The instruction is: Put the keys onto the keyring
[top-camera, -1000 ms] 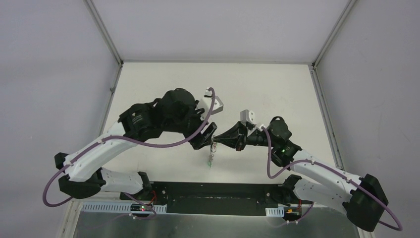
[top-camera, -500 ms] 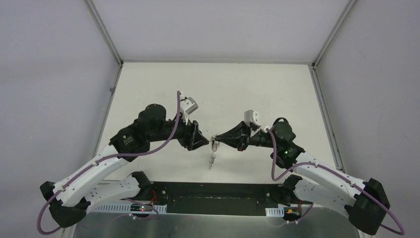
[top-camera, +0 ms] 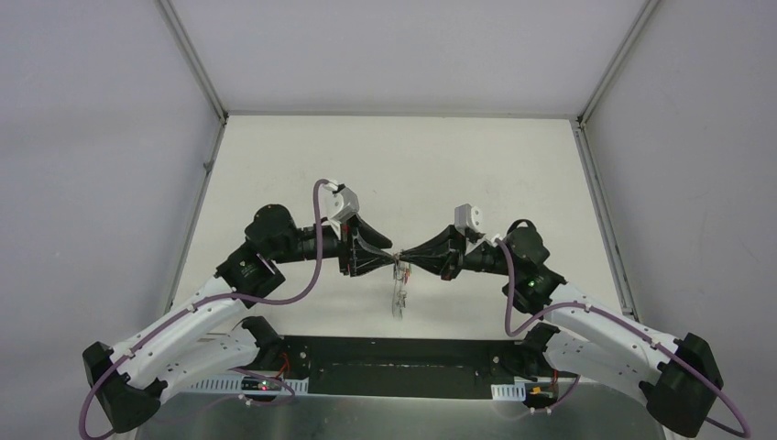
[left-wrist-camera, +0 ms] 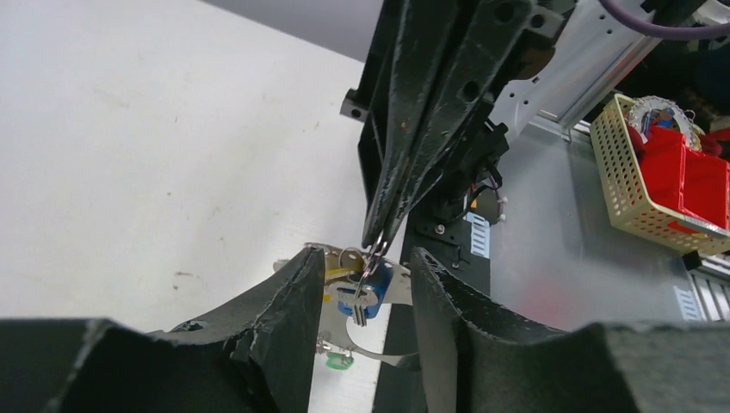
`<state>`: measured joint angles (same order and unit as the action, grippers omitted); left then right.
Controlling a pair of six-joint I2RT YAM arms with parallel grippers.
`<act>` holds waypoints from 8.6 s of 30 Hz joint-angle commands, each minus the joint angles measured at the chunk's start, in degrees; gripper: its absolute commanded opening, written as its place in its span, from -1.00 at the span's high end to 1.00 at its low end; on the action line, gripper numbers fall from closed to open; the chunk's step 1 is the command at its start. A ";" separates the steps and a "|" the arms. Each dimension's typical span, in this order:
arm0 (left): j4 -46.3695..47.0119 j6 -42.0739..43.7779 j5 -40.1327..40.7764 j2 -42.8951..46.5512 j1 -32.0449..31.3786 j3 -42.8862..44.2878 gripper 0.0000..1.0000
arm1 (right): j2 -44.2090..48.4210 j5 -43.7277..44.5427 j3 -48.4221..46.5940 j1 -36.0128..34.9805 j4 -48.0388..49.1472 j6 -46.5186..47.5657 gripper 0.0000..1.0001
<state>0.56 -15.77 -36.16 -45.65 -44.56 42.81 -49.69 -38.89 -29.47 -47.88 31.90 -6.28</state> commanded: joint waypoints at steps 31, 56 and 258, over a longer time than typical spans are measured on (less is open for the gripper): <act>6.98 14.17 -5.74 -2.36 -0.07 -2.25 0.62 | 2.14 1.84 -0.48 -0.24 1.99 -1.15 1.00; -29.10 15.21 1.61 -6.64 -2.28 18.12 1.00 | 6.56 6.82 -0.14 -0.20 -3.51 0.38 -0.43; -2.03 16.47 -12.29 -1.16 0.98 4.76 1.00 | -2.49 0.72 -3.24 -1.69 8.31 -6.63 1.00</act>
<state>-3.38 -1.89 -46.63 -46.85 -42.83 45.06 -54.19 -39.27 -31.99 -49.23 35.14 -12.49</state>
